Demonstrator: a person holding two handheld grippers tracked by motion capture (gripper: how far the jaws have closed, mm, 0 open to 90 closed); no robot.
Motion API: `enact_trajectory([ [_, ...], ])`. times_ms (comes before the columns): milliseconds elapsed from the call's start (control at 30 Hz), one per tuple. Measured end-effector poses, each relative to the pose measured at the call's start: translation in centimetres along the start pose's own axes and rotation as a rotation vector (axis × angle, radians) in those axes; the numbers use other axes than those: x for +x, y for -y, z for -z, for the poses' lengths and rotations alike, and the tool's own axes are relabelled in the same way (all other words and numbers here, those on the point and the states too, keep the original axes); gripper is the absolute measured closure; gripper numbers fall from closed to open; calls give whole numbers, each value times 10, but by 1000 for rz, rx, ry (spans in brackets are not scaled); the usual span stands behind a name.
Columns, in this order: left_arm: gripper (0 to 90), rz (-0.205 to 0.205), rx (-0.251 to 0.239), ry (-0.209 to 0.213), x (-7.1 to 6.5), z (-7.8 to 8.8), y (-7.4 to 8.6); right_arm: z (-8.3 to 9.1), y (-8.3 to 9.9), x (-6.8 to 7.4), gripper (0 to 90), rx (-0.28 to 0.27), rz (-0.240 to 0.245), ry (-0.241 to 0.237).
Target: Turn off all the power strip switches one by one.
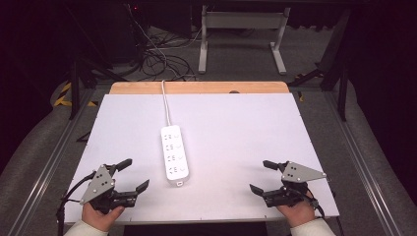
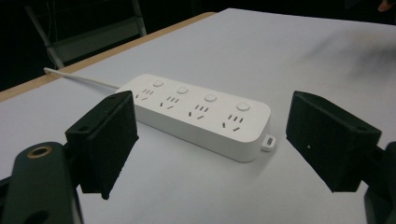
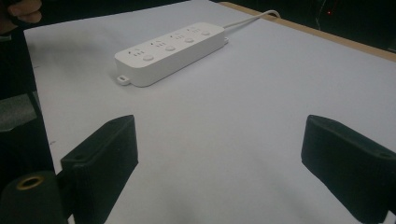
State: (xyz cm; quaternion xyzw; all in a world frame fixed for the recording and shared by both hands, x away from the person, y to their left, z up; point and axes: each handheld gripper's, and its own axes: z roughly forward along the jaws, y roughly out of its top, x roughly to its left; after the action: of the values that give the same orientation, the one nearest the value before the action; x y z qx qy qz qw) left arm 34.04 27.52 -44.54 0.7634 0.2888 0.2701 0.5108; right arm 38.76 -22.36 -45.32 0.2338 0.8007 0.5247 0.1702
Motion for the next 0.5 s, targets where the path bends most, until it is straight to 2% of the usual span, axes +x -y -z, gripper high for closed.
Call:
enact_trajectory([
  [67, 176, -26, 6, -12, -1, 0, 0, 0, 0, 0, 116, -1, 2, 1],
  [167, 180, -43, 17, -22, -1, 0, -1, 0, 0, 0, 115, 0, 1, 1],
  [200, 190, -16, 24, 0, -1, 0, -1, 0, 0, 0, 116, -1, 1, 1],
  [267, 225, -2, 29, 15, 0, 1, -2, 0, 0, 0, 116, -4, 1, 0],
  [400, 377, 31, 24, 65, 3, 3, -3, -1, -1, 1, 116, -2, 5, 1],
  [433, 417, 32, 25, 72, 3, 4, -3, -1, -1, 1, 116, 0, 7, 1],
  [467, 449, 4, 39, 59, 2, 4, -4, -1, -1, 1, 116, 1, 8, 2],
  [500, 491, 4, 39, 59, 2, 4, -4, -1, -1, 2, 116, -1, 8, 1],
])
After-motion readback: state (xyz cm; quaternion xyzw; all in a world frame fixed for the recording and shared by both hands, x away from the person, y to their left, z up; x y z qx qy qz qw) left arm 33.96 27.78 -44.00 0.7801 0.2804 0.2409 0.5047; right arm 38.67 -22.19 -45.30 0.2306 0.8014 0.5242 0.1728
